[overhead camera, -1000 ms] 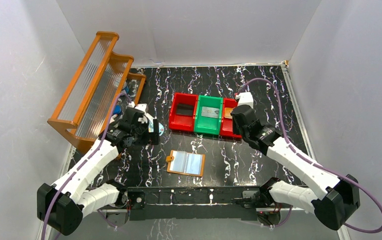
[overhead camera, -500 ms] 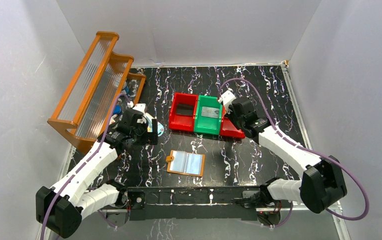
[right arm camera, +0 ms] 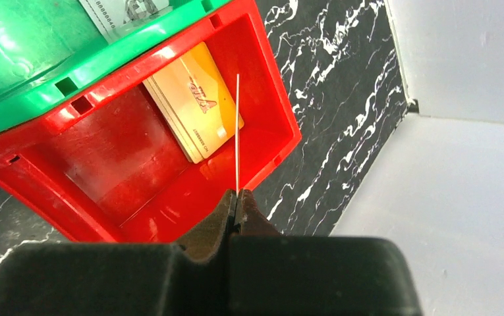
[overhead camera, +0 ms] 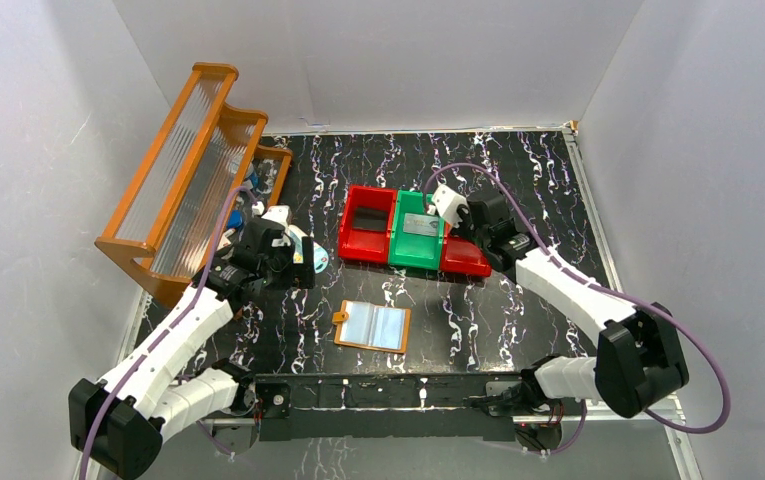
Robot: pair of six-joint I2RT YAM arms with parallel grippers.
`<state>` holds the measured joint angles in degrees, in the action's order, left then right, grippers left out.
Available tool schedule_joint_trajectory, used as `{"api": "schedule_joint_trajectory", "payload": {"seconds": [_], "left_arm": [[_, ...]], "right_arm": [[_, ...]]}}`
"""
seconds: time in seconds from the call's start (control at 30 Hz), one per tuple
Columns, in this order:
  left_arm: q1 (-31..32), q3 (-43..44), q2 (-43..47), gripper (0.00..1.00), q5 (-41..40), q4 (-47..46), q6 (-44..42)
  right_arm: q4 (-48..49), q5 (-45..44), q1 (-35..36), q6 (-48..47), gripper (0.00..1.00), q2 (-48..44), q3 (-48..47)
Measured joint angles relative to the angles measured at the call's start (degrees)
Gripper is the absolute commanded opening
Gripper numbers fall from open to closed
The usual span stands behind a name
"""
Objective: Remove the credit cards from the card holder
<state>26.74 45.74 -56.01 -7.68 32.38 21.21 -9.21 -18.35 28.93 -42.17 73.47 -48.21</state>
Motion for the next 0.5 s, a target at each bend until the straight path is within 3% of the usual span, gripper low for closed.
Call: {"api": "schedule_joint_trajectory", "payload": {"seconds": [0.5], "left_arm": [[0.00,0.00,0.68,0.98,-0.52,0.00,0.00]], "right_arm": [[4.13,0.96,-0.11,-6.86,0.00,7.43,0.35]]}}
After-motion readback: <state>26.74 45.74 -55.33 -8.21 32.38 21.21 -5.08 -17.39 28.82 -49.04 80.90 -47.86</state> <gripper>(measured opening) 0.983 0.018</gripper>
